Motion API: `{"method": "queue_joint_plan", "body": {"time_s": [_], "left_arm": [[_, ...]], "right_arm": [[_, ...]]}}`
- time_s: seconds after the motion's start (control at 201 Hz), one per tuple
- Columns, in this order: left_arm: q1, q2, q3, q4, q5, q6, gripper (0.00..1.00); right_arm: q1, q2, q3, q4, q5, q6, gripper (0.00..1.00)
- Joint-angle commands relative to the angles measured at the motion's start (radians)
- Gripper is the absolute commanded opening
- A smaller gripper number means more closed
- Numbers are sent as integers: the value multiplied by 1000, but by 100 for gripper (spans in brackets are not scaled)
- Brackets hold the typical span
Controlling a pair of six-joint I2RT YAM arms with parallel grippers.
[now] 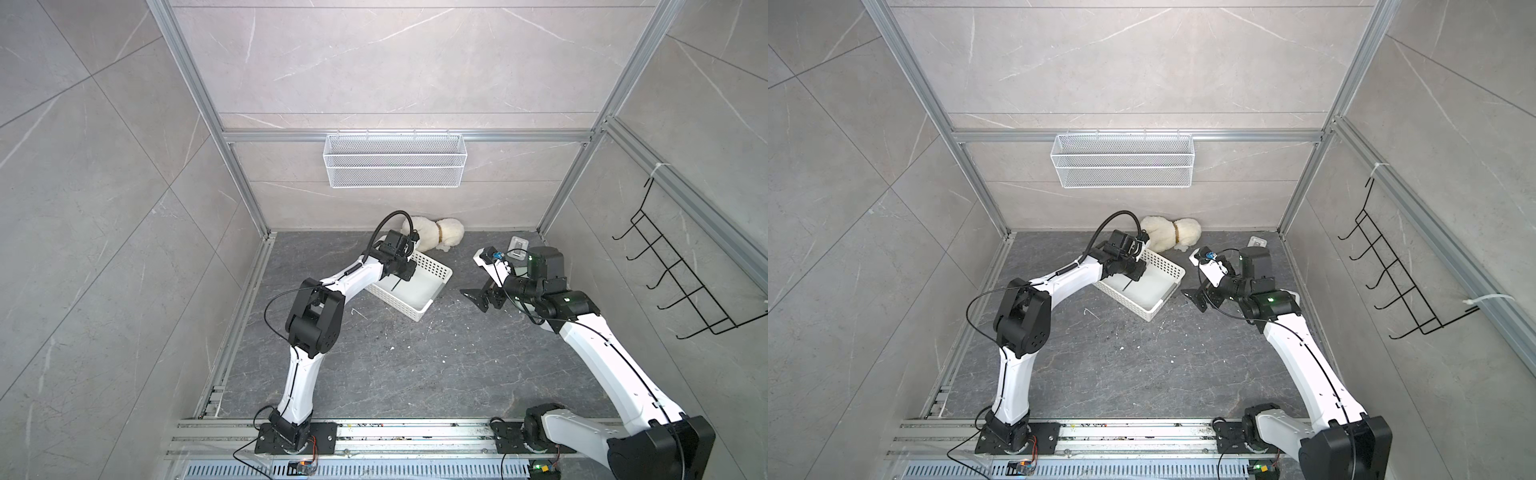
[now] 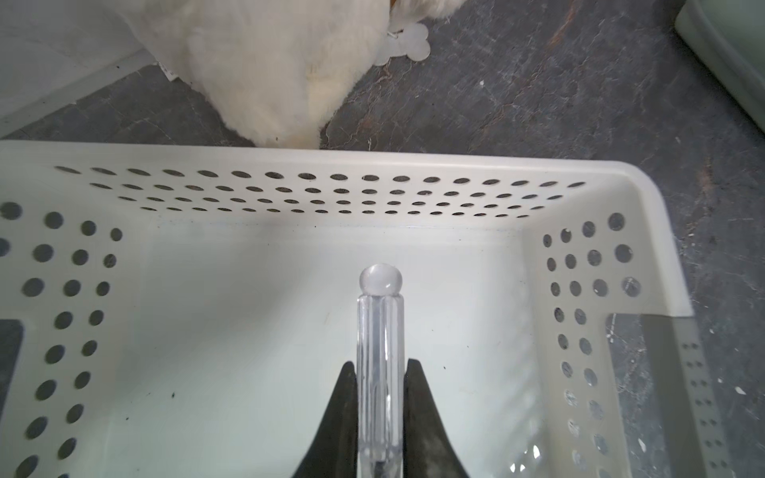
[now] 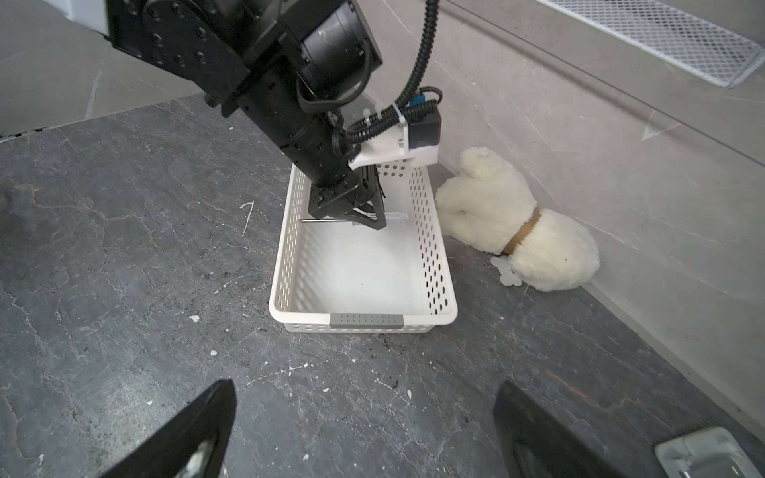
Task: Put the screwdriver in the bin
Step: Place the screwdriver in the bin.
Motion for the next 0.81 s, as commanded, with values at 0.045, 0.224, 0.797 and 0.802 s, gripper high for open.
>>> {"method": "queue_joint_plan", "body": {"time_s": [0.045, 0.224, 0.797, 0.802], "left_arm": [[1, 51, 46, -33, 32, 5, 0], [1, 104, 57, -30, 32, -3, 0], [1, 86, 104, -75, 31, 7, 43], [1, 84, 105, -76, 30, 10, 44]], "right_arm": [[23, 33, 14, 30, -30, -6, 99], [37, 45, 5, -11, -28, -37, 99], [38, 74, 30, -120, 6, -123, 99], [38, 75, 30, -119, 5, -123, 99]]}}
